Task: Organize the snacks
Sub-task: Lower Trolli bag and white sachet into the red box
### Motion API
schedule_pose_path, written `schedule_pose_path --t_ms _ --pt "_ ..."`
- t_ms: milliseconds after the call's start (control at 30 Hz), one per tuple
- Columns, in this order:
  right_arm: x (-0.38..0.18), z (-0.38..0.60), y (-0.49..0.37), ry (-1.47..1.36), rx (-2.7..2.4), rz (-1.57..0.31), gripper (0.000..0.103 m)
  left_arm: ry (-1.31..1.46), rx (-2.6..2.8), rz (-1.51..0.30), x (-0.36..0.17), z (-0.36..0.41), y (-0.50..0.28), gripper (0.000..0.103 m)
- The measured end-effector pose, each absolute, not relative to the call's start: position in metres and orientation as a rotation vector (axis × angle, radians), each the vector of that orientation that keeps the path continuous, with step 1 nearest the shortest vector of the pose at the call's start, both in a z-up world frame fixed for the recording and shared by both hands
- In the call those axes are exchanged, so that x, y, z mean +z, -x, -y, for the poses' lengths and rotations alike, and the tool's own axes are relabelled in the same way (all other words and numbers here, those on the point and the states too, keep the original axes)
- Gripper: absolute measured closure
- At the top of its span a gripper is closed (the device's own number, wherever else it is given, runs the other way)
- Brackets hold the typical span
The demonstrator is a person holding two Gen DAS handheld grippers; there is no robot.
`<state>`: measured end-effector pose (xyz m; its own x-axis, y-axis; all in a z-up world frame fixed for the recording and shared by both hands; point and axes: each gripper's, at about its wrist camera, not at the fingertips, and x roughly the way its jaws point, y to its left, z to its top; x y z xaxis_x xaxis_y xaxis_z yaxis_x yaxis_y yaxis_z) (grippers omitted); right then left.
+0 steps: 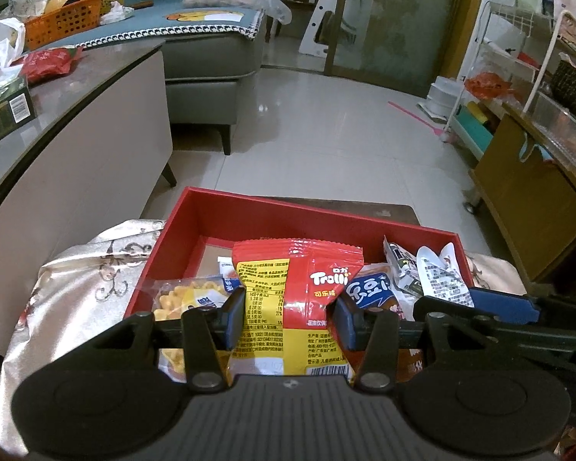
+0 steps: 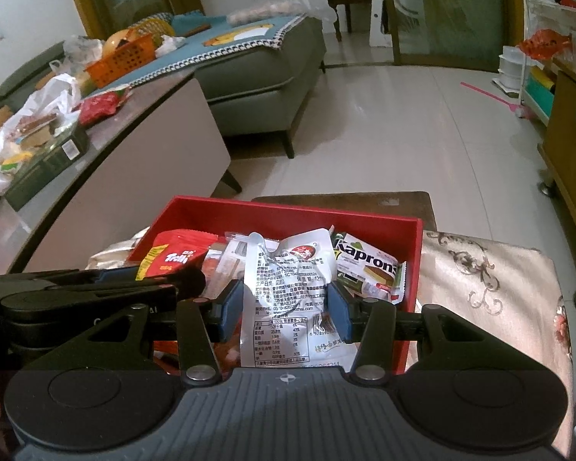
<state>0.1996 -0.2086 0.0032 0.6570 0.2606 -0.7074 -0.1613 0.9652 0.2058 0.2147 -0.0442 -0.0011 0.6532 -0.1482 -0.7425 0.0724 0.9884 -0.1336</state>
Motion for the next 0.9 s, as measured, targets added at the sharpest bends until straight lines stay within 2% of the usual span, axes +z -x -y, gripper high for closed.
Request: schedule_pose_path --t_ms 900 --pt "0.0037 0.2094 -0.2012 -0.116 0.220 -0.850 0.046 0.077 -0.109 -0.864 -0.0019 0.0485 -0.2171 0.062"
